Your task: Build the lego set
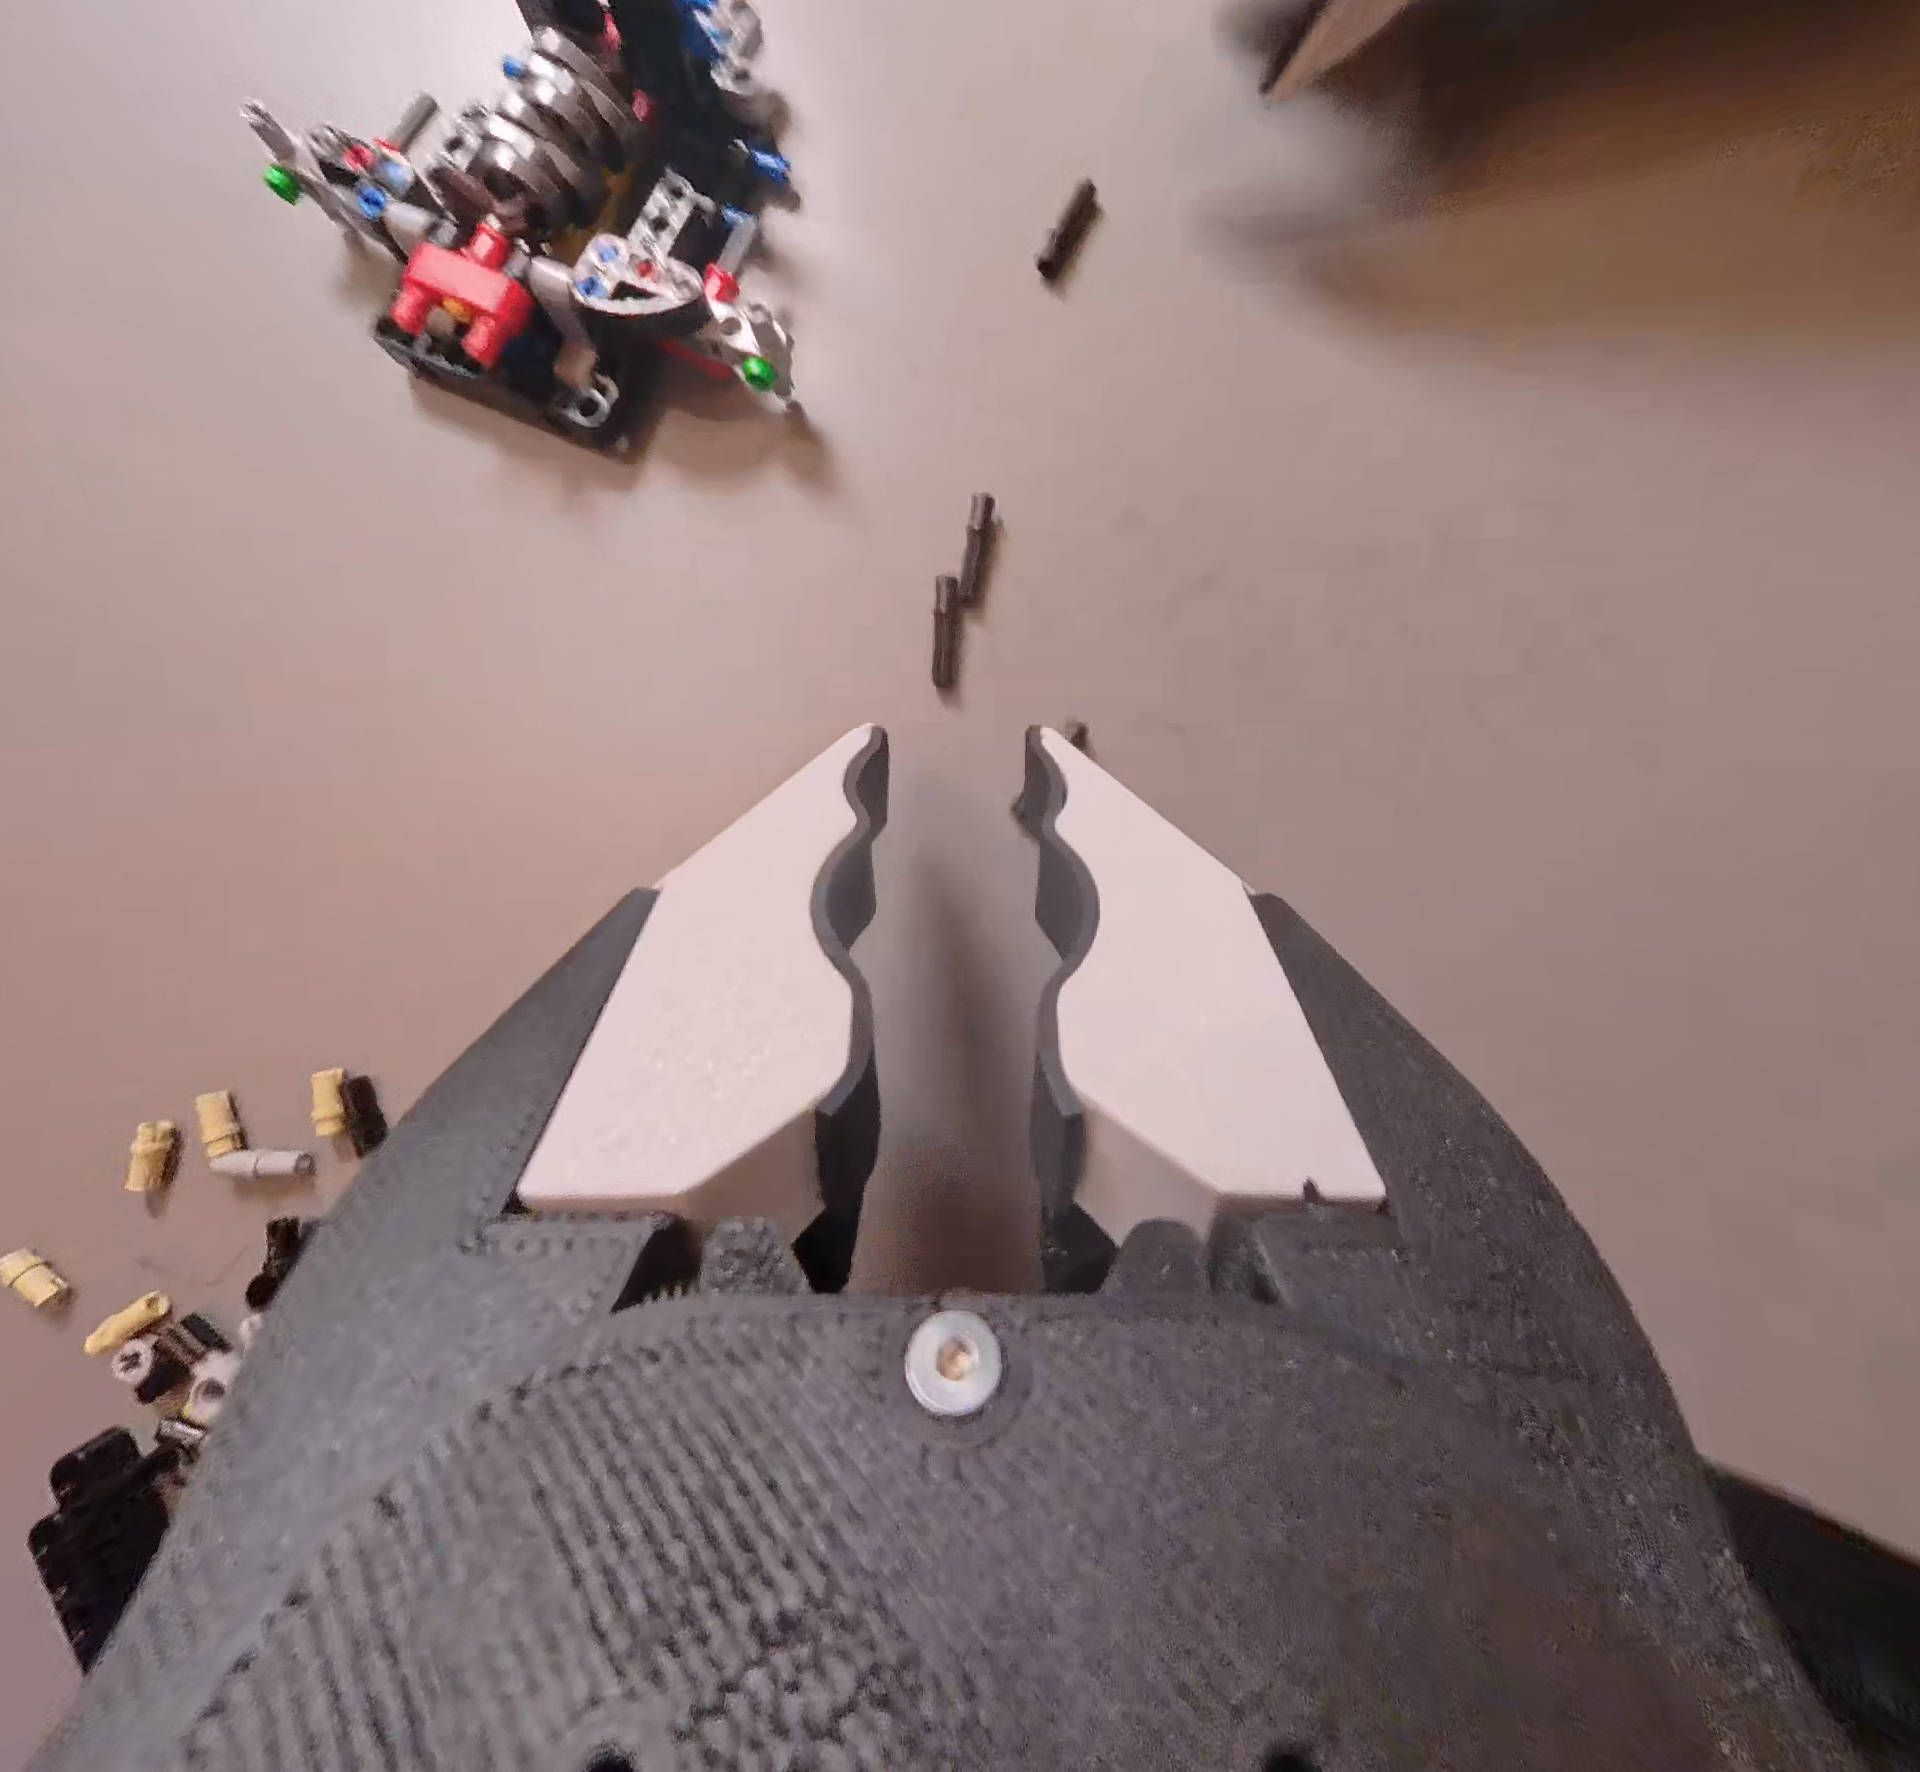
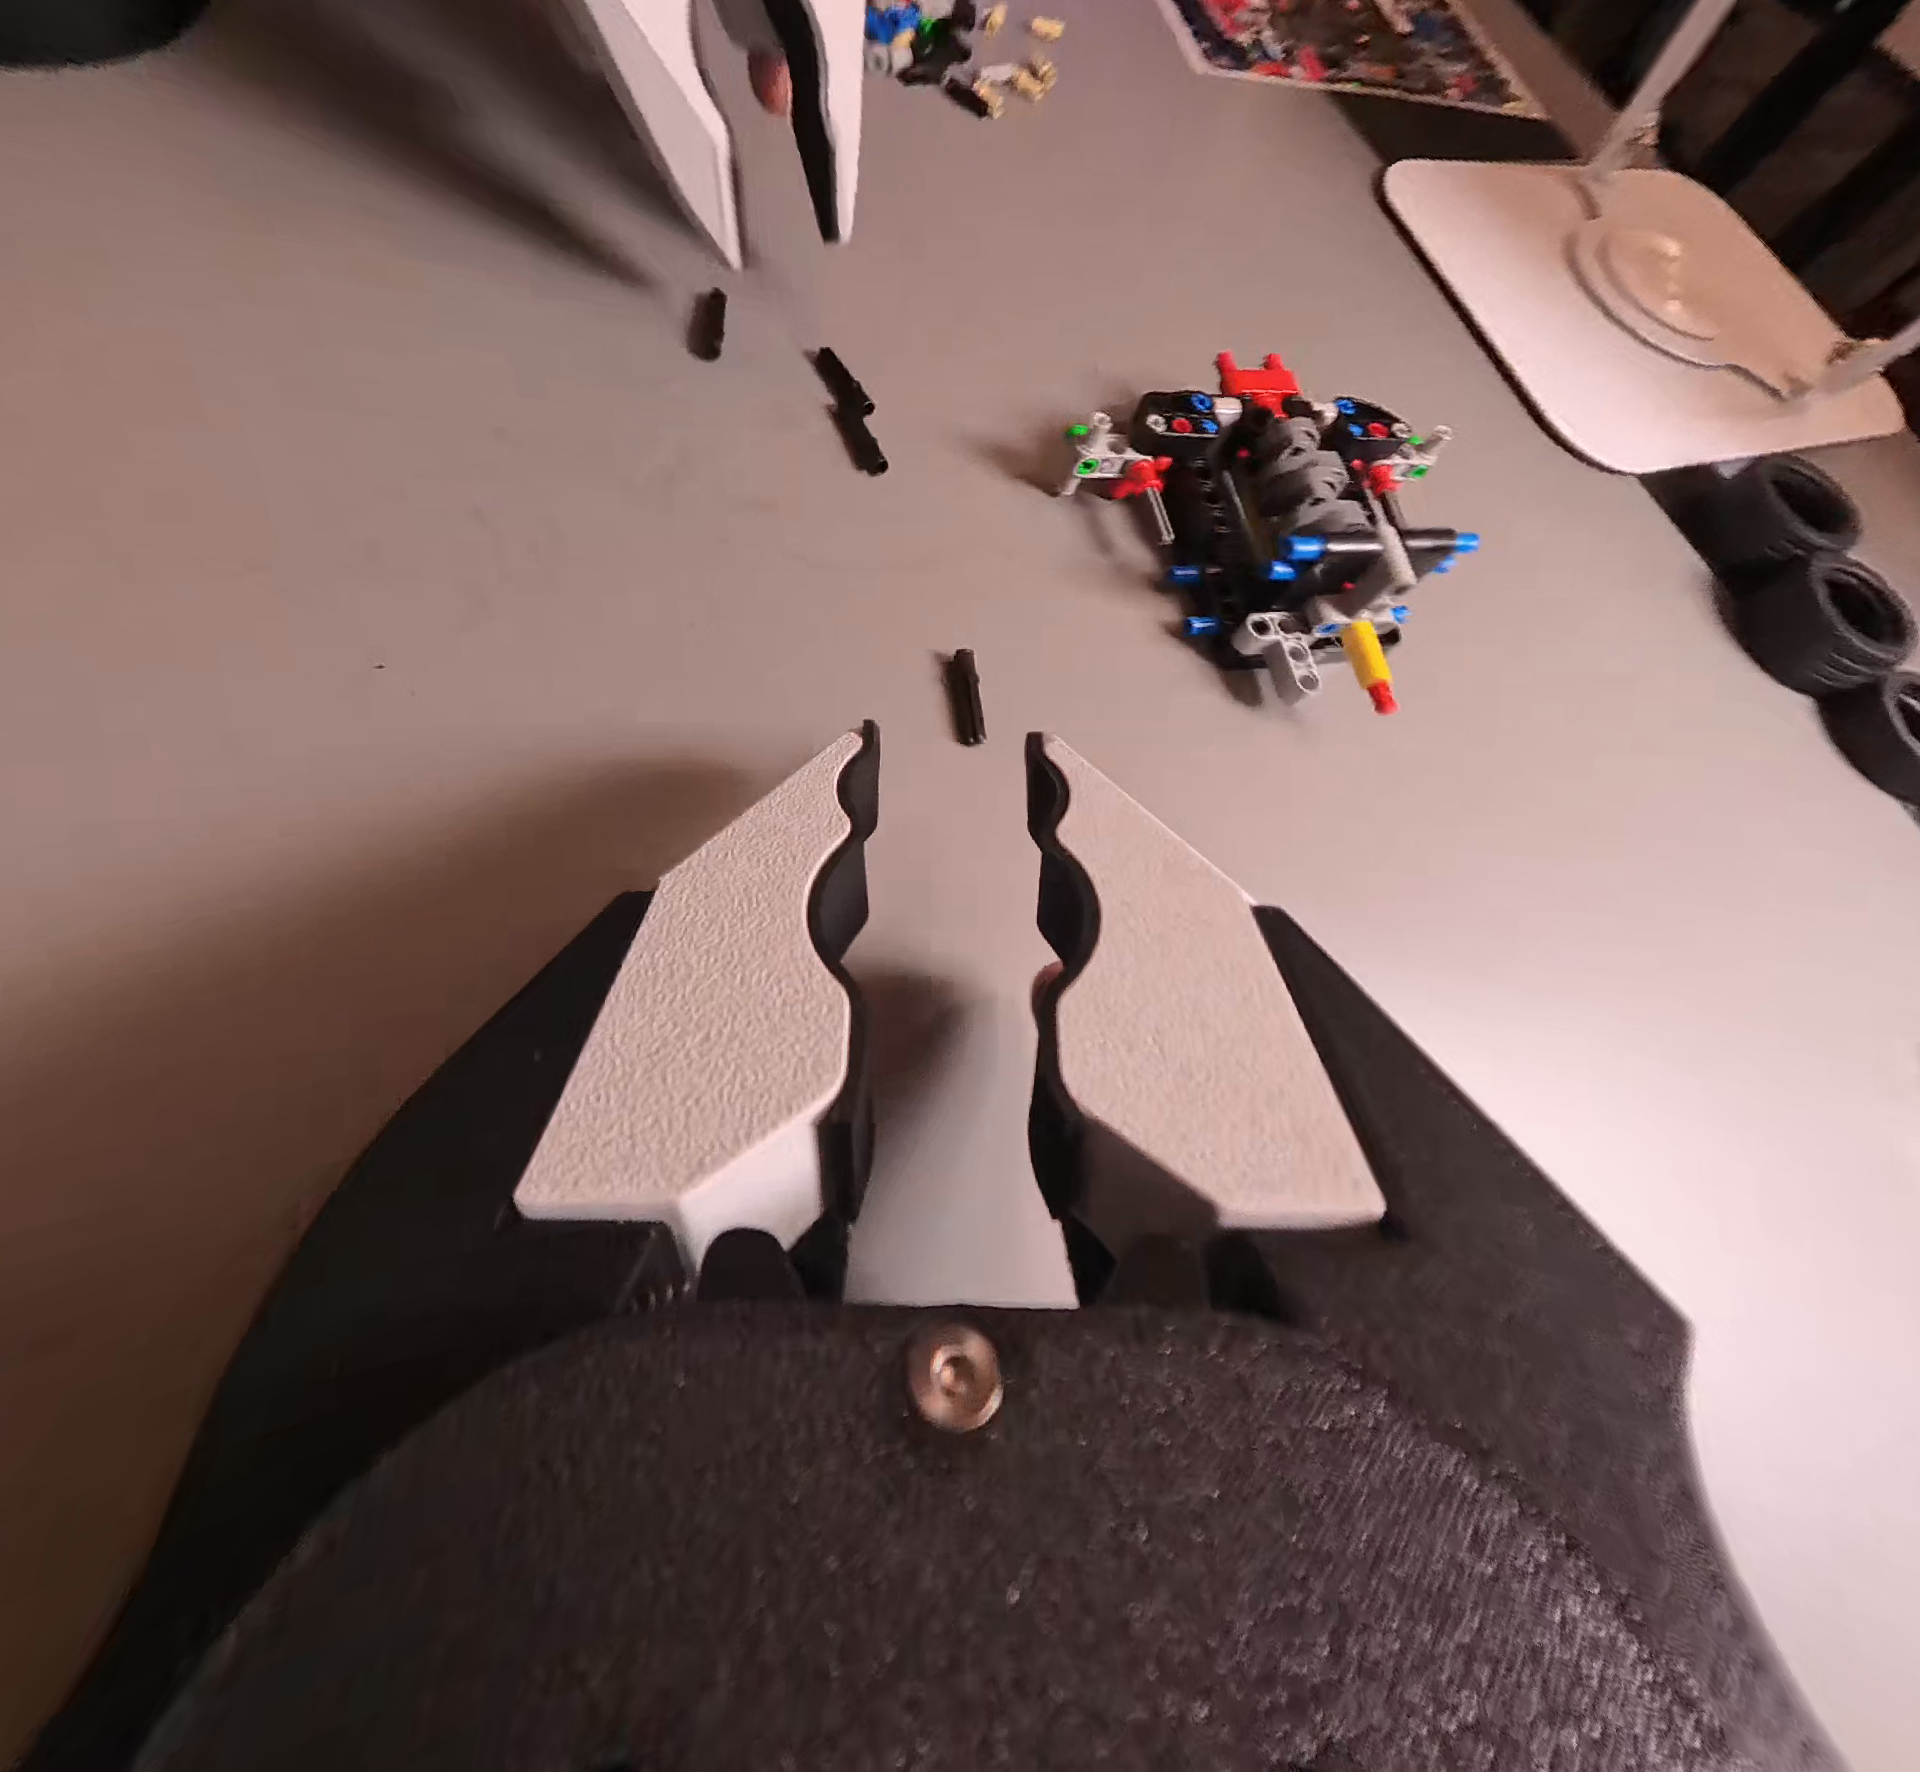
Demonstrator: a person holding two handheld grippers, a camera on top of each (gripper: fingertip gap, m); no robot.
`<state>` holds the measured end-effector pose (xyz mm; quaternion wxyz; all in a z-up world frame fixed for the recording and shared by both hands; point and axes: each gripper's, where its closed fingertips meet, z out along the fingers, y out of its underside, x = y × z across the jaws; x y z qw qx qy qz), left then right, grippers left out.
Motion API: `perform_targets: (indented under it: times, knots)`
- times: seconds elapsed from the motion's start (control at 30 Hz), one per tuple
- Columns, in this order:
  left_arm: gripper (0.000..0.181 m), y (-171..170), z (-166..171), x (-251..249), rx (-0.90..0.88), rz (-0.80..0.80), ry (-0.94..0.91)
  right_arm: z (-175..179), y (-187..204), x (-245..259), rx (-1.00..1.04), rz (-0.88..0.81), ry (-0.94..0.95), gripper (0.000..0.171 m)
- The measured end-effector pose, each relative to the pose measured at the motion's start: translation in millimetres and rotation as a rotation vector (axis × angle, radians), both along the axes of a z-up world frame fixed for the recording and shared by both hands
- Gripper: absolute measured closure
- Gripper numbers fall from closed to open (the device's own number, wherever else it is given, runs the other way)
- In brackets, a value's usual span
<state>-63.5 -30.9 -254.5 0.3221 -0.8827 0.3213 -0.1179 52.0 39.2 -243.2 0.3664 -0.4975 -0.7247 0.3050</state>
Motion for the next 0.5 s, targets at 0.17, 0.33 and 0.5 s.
perform_targets:
  times: [0.17, 0.33, 0.5]
  knots:
    - [0.151, -22, -15, -8, -0.079, -0.046, -0.004, -19, 5, -17, 0.034, 0.033, -0.148, 0.149]
    - [0.159, -18, -18, 3, -0.048, -0.082, 0.002, -27, 5, -27, 0.039, 0.061, -0.249, 0.156]
    - [0.176, -1, -18, 12, 0.017, -0.072, 0.004, -28, -1, -37, 0.067, 0.087, -0.271, 0.169]
